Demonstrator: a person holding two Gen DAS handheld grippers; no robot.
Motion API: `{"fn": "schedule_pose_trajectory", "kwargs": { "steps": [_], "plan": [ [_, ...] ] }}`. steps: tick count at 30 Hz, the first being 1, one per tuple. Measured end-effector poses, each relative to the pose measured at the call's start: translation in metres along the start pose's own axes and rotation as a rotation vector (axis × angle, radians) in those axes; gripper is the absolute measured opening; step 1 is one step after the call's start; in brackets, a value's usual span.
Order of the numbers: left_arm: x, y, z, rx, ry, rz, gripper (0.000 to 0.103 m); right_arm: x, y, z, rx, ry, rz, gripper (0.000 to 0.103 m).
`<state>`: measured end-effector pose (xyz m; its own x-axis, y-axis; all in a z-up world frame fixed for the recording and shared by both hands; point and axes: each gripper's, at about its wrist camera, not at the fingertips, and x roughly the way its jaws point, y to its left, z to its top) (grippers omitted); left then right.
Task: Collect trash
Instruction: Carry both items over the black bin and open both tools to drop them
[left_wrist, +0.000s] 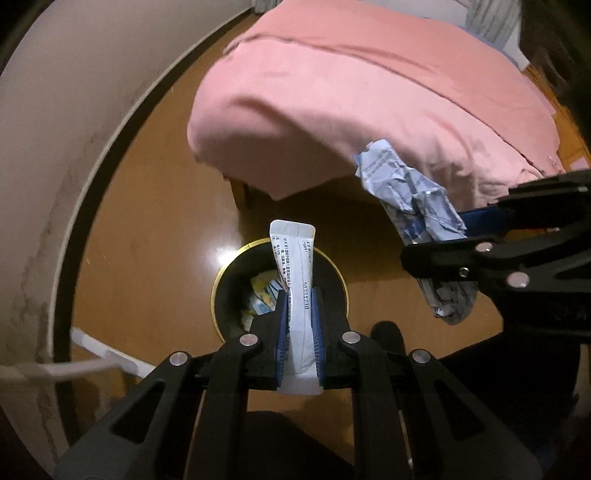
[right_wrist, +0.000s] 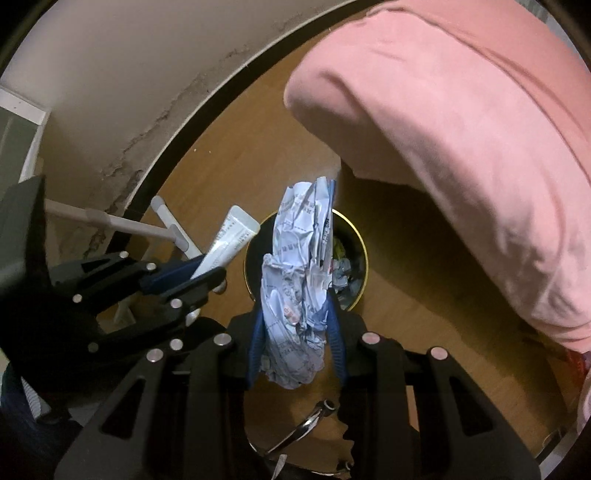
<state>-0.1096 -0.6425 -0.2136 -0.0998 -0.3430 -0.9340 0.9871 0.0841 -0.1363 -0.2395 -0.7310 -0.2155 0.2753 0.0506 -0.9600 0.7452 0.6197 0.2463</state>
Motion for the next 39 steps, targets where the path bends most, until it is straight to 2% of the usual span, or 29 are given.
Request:
{"fn": "schedule_pose_trajectory", "kwargs": {
  "steps": [3,7,8,9,10,11,22,23,24,26,28,30,33,39],
  "plan": [
    [0.018,0.009,-0.003,-0.022,0.011,-0.012,0.012,0.017,-0.002,-0.001,0.013,0.020,0.010,0.031],
    [0.023,0.015,-0.002,-0.022,0.013,-0.037,0.015,0.030,-0.003,0.000,0.023,0.024,0.012,0.031],
    [0.019,0.015,-0.003,-0.024,0.016,-0.035,0.026,0.031,-0.004,0.000,0.027,0.023,0.014,0.031],
    [0.024,0.017,-0.002,-0.025,0.018,-0.035,0.051,0.032,-0.005,0.001,0.029,0.021,0.015,0.031],
    [0.022,0.019,-0.003,-0.030,0.013,-0.028,0.061,0.033,-0.006,0.002,0.032,0.020,0.015,0.031],
    [0.021,0.020,-0.004,-0.035,-0.006,-0.024,0.066,0.034,-0.007,0.004,0.031,0.022,0.017,0.031],
    [0.007,0.020,-0.014,-0.037,-0.023,-0.019,0.066,0.034,-0.005,0.005,0.023,0.012,0.014,0.033],
    [0.004,0.019,-0.015,-0.036,-0.024,-0.019,0.068,0.033,-0.005,0.004,0.026,0.005,0.013,0.043],
    [0.001,0.019,-0.016,-0.035,-0.026,-0.017,0.070,0.031,-0.004,0.003,0.029,-0.002,0.010,0.063],
    [-0.008,0.017,-0.019,-0.031,-0.038,-0.013,0.074,0.021,-0.003,0.003,0.025,-0.034,0.002,0.074],
    [-0.017,0.014,-0.021,-0.024,-0.052,-0.001,0.080,0.013,-0.003,0.002,0.025,-0.048,-0.004,0.074],
    [-0.027,0.011,-0.022,-0.023,-0.067,0.010,0.082,0.005,-0.001,0.001,0.031,-0.061,-0.003,0.074],
    [-0.051,0.004,-0.024,-0.031,-0.090,-0.002,0.088,-0.014,0.000,-0.002,0.029,-0.089,-0.006,0.074],
    [-0.130,-0.008,-0.036,-0.030,-0.195,0.049,0.094,-0.071,0.023,-0.008,-0.026,-0.180,-0.034,0.082]
  ]
}}
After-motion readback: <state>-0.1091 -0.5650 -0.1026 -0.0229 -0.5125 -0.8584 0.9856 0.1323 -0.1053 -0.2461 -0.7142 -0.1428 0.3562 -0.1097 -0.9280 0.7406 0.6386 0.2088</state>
